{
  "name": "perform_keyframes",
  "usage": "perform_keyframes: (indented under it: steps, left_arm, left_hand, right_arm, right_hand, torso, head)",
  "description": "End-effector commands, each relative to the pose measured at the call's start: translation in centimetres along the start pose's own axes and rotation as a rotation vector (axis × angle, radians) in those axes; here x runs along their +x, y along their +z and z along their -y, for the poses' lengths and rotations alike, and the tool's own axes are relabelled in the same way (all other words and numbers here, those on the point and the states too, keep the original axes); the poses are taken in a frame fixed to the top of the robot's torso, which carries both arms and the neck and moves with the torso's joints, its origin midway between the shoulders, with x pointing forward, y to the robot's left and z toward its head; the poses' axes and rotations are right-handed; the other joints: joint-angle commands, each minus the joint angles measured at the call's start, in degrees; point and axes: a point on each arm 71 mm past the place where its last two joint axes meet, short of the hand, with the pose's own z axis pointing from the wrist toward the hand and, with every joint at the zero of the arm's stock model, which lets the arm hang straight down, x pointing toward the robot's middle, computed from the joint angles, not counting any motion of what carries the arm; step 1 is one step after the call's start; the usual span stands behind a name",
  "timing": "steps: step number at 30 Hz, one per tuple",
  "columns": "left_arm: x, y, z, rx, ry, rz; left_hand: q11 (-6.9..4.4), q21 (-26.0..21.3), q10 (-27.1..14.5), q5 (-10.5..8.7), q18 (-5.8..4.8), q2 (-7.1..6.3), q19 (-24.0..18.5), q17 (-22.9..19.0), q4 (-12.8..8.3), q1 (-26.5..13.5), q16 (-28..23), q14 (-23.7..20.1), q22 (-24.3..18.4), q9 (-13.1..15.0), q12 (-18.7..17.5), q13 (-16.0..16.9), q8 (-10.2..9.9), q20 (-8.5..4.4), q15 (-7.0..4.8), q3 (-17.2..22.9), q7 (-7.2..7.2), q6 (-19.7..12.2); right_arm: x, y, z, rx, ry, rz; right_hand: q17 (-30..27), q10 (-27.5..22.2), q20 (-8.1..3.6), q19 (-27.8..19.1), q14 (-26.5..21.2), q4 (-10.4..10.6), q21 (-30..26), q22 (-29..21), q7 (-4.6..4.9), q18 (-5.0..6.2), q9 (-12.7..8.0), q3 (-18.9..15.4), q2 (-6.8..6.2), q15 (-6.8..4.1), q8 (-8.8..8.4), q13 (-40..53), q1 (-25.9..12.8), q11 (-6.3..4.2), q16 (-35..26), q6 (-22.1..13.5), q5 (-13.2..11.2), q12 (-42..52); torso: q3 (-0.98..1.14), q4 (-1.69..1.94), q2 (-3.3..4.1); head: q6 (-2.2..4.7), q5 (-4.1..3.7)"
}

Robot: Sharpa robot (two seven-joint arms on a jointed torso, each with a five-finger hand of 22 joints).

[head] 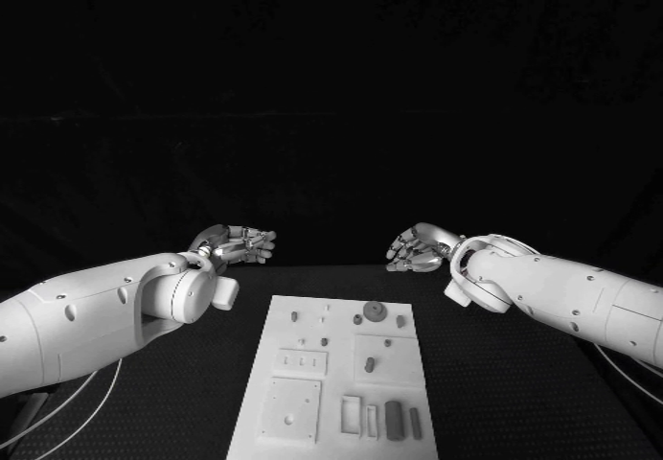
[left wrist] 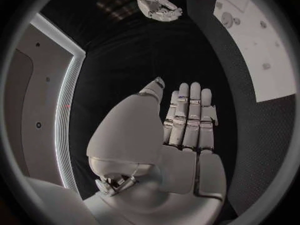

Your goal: Assemble the parts on the task board

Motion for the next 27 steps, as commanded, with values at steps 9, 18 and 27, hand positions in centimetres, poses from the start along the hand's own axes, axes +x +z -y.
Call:
perform_keyframes:
  steps: [9,18,27]
  left_arm:
    - [2.5,-1.8,0.2,0.023,0.020,-0.120]
    - [3.1,-2.4,0.0,0.018,0.014,-0.147]
    - [3.5,-2.7,0.0,0.015,0.010,-0.166]
  left_hand:
    - [0.32,0.9,1.5,0.09,0.38,-0.40,1.0,0.8,1.8,0.3,-0.6,1.3,0.0,-0.5,-1.3,-0.1,-1.0,-0.20,0.03,-2.6,0.71,0.9]
    - [0.43,1.0,1.8,0.08,0.49,-0.27,1.1,1.0,1.9,-0.1,-0.8,1.4,0.0,-0.6,-1.5,-0.1,-1.2,-0.16,0.10,-3.1,0.94,1.0]
    - [0.41,1.0,1.9,-0.18,0.53,-0.27,1.0,1.1,1.9,-0.4,-1.0,1.4,0.0,-0.6,-1.8,-0.1,-1.3,-0.12,0.13,-3.5,0.94,1.1]
  right_arm:
    - [1.4,0.4,-2.2,-0.115,-0.434,-0.006]
    - [2.2,1.0,-3.3,-0.164,-0.548,0.000]
    - [3.3,1.1,-3.9,-0.203,-0.587,-0.007]
  right_hand:
    - [6.6,3.8,-2.92,7.9,7.5,-7.9,4.3,3.6,0.29,0.76,-0.3,7.0,-2.18,-3.36,-1.54,0.2,-4.4,-1.10,2.3,0.5,-3.4,-1.4]
    - [9.3,-1.0,-3.47,9.2,8.9,-8.4,5.1,4.7,-1.68,0.76,-0.5,9.0,-3.64,-3.06,-1.77,-1.4,-4.1,-0.03,2.2,0.0,-3.3,-2.8]
    - [11.0,-1.7,-3.77,9.9,9.8,-8.8,5.4,5.2,-1.83,0.76,-0.6,12.3,-4.90,-3.29,-1.89,-1.8,-2.3,-0.24,1.5,-0.5,-3.2,-2.7]
  torso:
    - [-0.88,2.16,4.41]
    - [-1.62,3.50,6.85]
    - [-2.13,4.46,8.53]
  head:
    - [0.82,-1.77]
    - [1.30,-2.77]
    - [1.52,-3.37]
